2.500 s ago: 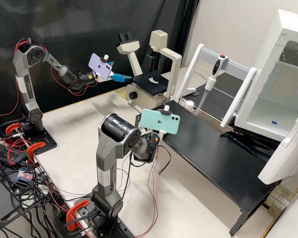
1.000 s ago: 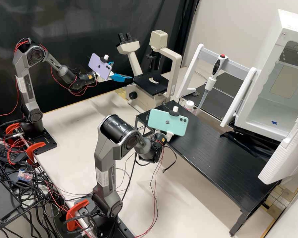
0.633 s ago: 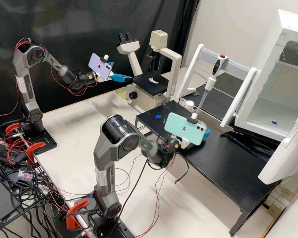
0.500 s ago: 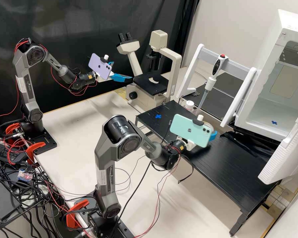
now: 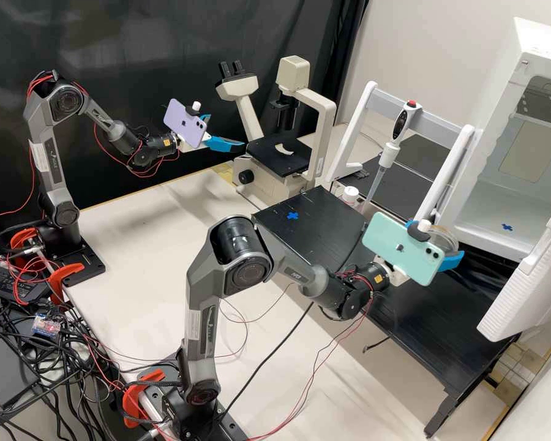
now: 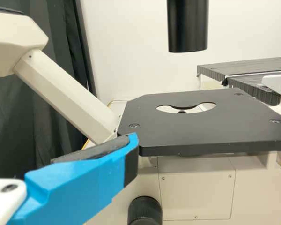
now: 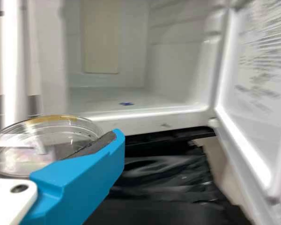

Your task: Move the petri dish to the incubator

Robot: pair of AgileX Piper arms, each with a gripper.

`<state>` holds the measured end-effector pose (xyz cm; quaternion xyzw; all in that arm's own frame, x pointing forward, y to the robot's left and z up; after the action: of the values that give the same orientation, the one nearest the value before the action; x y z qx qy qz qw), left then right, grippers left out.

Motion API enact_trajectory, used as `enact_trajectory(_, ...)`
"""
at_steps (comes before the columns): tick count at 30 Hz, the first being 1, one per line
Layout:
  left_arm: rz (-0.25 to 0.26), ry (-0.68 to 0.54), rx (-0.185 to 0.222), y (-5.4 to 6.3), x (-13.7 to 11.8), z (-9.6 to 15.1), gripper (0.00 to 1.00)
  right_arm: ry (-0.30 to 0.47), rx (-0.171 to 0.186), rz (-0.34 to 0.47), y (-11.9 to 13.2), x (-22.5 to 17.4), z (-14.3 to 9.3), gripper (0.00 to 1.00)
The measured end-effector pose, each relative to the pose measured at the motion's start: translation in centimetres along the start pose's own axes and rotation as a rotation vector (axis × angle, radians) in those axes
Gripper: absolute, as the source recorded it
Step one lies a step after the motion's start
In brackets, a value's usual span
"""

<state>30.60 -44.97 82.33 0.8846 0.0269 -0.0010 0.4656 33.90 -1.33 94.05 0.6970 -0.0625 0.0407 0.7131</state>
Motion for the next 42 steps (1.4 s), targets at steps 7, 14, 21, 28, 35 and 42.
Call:
enact_trajectory(7,0.0,0.0,0.0,0.0,0.0,0.0,1.0,-0.068,0.017,0.051,2.5,4.1,0.4,0.0)
enact_trajectory(14,0.0,0.0,0.0,0.0,0.0,0.0,1.0,-0.103,0.023,0.082,4.8,8.2,0.4,0.0)
enact_trajectory(21,0.0,0.0,0.0,0.0,0.0,0.0,1.0,-0.119,0.096,0.06,5.1,12.9,-0.5,0.0)
enact_trajectory(28,0.0,0.0,0.0,0.0,0.0,0.0,1.0,-0.145,0.088,0.014,4.3,17.0,-1.3,0.0)
enact_trajectory(35,0.0,0.0,0.0,0.0,0.0,0.0,1.0,-0.189,0.037,0.013,3.7,19.9,-1.1,0.0)
enact_trajectory(42,0.0,0.0,0.0,0.0,0.0,0.0,1.0,-0.216,0.064,0.026,3.2,21.6,-0.8,0.0)
